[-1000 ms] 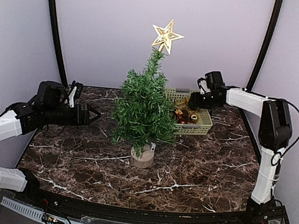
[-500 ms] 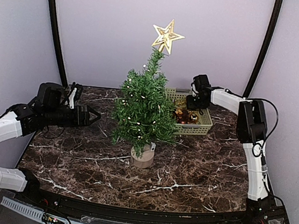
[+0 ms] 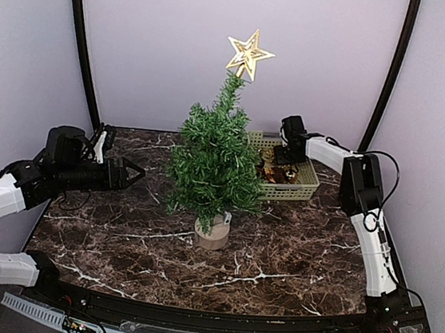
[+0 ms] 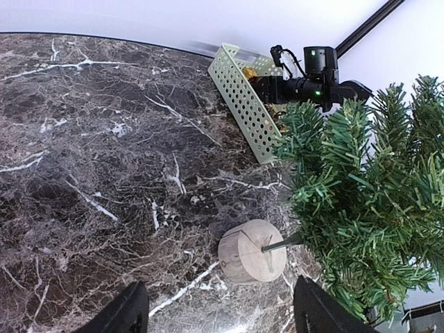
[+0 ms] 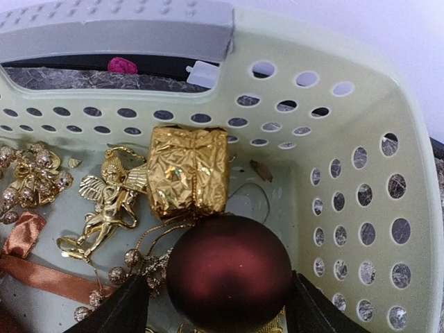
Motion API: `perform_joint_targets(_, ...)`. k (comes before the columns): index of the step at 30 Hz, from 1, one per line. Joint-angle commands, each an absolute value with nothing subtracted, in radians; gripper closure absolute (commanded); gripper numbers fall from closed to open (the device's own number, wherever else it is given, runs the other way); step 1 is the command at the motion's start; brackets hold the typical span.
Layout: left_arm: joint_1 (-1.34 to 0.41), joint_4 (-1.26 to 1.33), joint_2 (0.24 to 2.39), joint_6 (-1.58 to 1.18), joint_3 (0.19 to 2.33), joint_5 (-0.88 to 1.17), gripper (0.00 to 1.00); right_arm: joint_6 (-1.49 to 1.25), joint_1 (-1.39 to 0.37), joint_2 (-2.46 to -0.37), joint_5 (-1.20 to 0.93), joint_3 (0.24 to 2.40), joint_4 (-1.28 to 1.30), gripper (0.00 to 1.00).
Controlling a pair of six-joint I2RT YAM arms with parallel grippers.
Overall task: Decorate the small christmas tree
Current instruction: Pick up the ornament ball from the bin.
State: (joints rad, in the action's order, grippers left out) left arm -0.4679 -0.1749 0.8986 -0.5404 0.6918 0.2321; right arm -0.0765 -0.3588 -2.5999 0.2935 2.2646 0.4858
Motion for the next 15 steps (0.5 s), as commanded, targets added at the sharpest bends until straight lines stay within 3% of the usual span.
perform_joint_targets(1,-0.462,-0.189,0.864,-0.557,0.677,0.240,0.26,-0.044,-0.350,-2.611,0.324,2.282,0.440,0.34)
perform_joint_targets(5,-0.461,-0.191,0.850,-0.565,0.672,0.242,0.26,-0.049,-0.349,-2.599,0.306,2.280,0.441,0.50)
perform_joint_targets(15,-0.461,-0.206,0.821,-0.552,0.667,0.249,0.26,-0.054,-0.348,-2.371,0.177,2.109,0.428,0.55)
